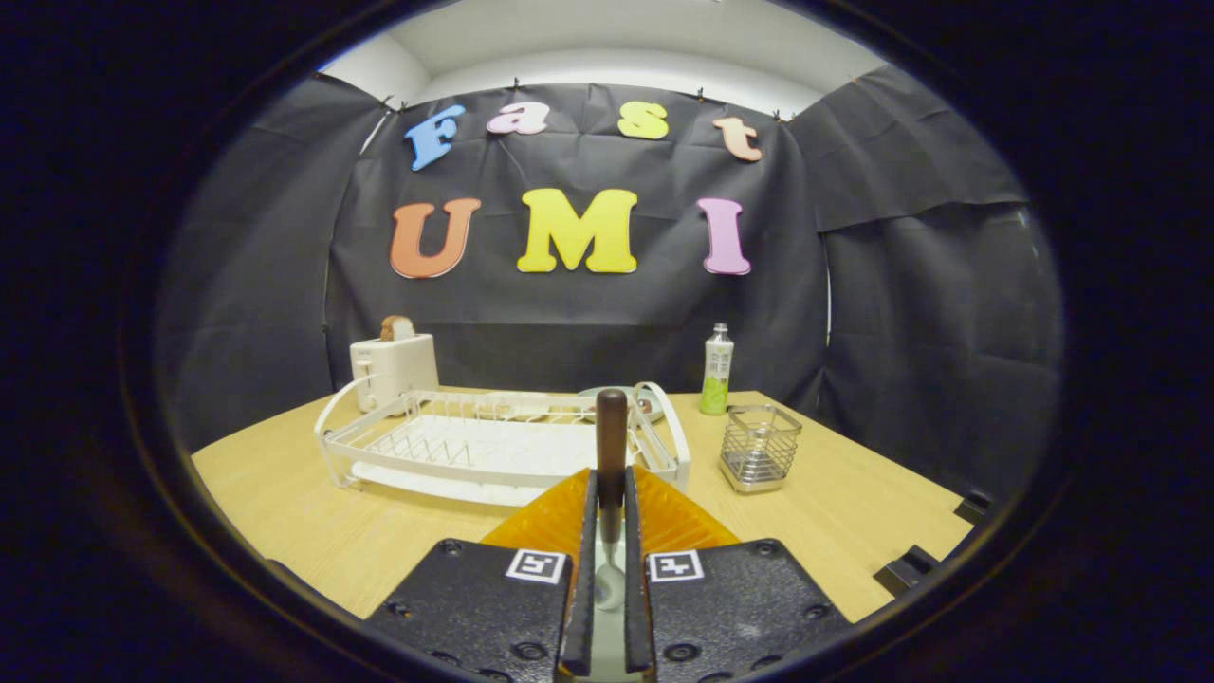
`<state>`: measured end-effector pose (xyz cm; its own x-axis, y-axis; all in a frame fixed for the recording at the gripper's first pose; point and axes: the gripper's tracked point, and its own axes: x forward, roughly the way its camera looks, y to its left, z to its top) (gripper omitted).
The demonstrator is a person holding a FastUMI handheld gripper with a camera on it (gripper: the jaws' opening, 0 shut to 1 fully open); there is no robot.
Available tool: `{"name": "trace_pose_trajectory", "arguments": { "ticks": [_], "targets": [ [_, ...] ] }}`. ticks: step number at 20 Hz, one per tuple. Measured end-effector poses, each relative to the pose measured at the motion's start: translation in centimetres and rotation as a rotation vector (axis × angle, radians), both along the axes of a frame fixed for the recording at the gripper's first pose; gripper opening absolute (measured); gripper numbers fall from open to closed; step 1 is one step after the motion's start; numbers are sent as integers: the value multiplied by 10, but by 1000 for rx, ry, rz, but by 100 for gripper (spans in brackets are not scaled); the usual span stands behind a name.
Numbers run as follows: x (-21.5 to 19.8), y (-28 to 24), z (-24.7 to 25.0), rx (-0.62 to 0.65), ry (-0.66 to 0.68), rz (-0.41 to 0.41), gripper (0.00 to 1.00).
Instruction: Take the plate from the dish rack, then take the spoon from the basket and place it into the plate.
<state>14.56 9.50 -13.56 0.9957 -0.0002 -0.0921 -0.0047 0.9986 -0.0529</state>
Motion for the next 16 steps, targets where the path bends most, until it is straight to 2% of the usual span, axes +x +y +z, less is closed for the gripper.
{"name": "trace_pose_trajectory", "arguments": {
  "ticks": [1, 3, 4, 6, 8, 11, 13, 16],
  "targets": [
    [-4, 2, 3, -11, -15, 15, 19],
    [-13, 5, 10, -20, -42, 32, 26],
    [-18, 4, 14, -28, -57, 30, 43],
    [-30, 6, 22, -44, -88, 34, 64],
    [-41, 8, 27, -65, -107, 39, 77],
    [-53, 12, 36, -77, -127, 50, 88],
    [-61, 12, 41, -75, -131, 52, 100],
    [-70, 10, 46, -77, -134, 46, 100]
  ]
}}
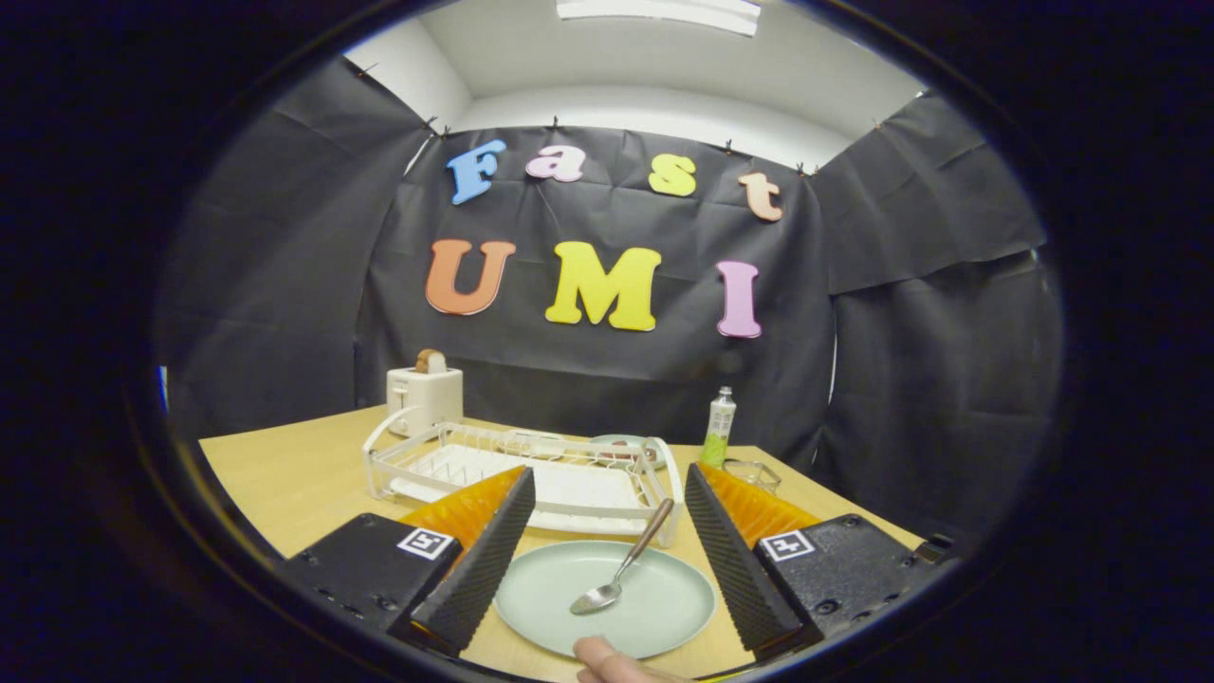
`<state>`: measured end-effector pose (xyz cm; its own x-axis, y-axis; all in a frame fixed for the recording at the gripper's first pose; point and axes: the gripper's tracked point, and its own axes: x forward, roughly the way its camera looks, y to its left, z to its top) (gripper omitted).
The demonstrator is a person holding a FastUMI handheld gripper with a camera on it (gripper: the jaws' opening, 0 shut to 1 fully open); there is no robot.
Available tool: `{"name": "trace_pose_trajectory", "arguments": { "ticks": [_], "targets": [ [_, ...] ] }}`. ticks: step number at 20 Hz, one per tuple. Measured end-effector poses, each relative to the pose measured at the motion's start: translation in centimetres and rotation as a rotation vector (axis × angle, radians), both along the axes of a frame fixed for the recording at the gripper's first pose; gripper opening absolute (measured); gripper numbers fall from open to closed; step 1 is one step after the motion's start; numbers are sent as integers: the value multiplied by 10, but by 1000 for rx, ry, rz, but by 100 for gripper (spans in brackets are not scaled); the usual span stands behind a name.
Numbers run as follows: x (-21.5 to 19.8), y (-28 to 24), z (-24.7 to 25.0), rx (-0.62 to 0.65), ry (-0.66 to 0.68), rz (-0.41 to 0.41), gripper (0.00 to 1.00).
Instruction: Take the plate from the dish rack, then take the spoon from the basket and place it into the plate.
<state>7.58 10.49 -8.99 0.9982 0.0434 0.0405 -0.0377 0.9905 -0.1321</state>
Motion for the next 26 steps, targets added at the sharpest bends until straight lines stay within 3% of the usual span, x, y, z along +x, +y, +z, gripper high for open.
{"name": "trace_pose_trajectory", "arguments": {
  "ticks": [13, 26],
  "targets": [
    [-15, -22, 16, 81, 5, -29, 100],
    [-27, -16, 20, 66, 3, -10, 100]
  ]
}}
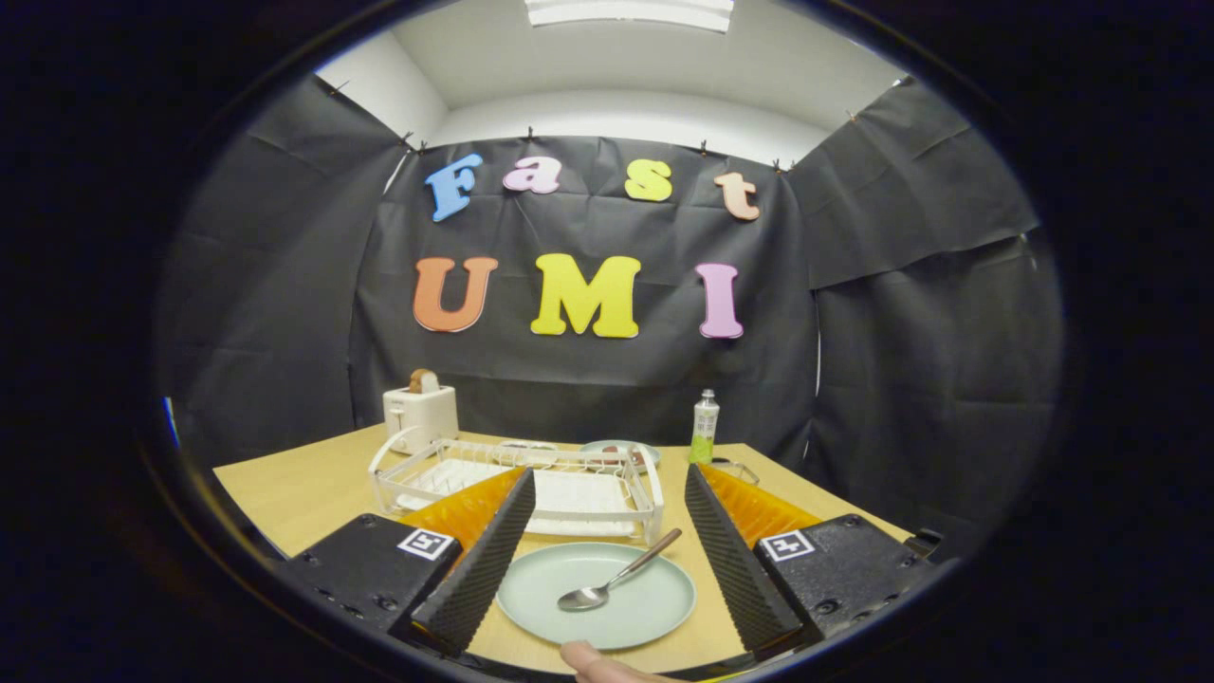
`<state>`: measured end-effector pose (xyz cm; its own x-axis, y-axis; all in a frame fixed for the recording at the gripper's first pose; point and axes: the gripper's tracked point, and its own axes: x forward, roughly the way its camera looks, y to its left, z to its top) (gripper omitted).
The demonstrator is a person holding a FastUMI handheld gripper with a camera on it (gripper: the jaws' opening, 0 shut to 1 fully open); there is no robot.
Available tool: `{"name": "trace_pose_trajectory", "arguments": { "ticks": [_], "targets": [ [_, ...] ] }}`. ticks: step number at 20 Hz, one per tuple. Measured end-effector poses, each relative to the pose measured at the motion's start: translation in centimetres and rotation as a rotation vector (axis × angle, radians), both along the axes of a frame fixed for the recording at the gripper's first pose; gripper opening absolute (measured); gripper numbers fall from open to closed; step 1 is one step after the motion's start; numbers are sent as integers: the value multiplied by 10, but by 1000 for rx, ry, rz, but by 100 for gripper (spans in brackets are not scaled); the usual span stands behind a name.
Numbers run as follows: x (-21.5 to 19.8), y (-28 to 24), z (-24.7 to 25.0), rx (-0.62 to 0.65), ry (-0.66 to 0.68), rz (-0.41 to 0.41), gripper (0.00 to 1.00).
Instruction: Take the plate from the dish rack, then take the spoon from the basket and place it into the plate.
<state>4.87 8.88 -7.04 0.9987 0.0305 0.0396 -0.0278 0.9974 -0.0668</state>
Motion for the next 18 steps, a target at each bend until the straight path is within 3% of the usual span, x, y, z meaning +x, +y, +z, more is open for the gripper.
{"name": "trace_pose_trajectory", "arguments": {
  "ticks": [9, 18],
  "targets": [
    [-1, -3, 2, 4, -26, -6, 100],
    [9, -11, -10, 84, 35, 9, 100]
  ]
}}
